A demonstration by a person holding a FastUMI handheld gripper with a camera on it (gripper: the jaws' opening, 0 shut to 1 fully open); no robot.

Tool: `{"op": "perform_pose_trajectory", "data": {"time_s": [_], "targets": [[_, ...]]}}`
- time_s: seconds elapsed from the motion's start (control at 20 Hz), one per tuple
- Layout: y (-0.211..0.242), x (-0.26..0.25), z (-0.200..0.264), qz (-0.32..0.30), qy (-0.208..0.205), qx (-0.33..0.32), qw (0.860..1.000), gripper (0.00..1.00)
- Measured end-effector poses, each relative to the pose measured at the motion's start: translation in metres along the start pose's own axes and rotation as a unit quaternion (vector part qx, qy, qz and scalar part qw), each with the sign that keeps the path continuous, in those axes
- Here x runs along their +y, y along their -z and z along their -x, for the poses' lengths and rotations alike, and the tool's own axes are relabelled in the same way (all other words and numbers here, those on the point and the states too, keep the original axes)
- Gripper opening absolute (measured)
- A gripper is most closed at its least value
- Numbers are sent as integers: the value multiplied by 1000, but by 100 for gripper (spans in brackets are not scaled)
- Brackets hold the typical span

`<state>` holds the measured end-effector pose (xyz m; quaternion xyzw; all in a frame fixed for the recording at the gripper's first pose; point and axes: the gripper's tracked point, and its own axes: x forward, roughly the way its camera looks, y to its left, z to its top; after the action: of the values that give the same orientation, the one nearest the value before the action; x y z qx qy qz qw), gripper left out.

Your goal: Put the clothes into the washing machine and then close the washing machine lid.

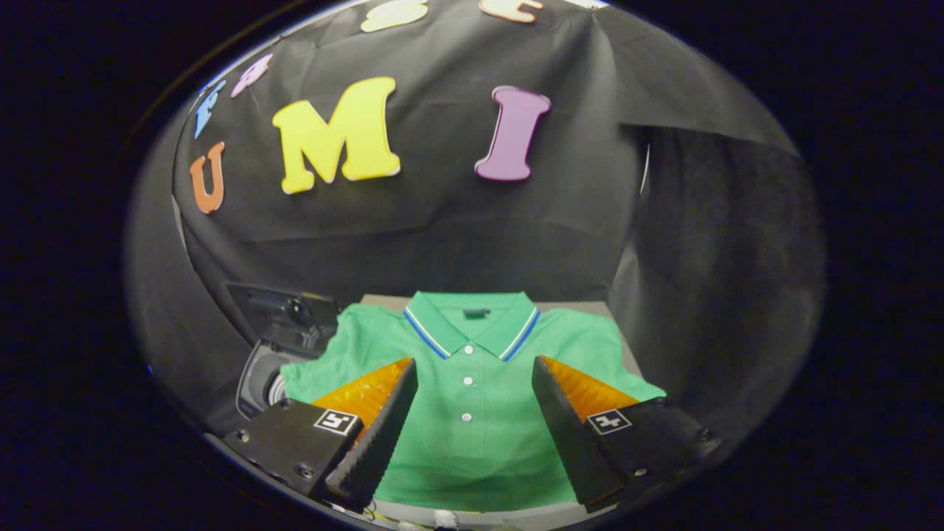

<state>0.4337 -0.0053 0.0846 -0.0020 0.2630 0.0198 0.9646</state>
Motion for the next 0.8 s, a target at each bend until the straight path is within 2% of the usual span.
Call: {"op": "perform_pose_trajectory", "data": {"time_s": [0.25,0.3,0.45,0.8], "targets": [[46,1,-43,-1,-1,85,996,96],[40,3,-41,-10,-7,75,997,95],[44,3,-45,6,-9,103,995,92],[47,1,-39,-5,-4,155,988,89]]}}
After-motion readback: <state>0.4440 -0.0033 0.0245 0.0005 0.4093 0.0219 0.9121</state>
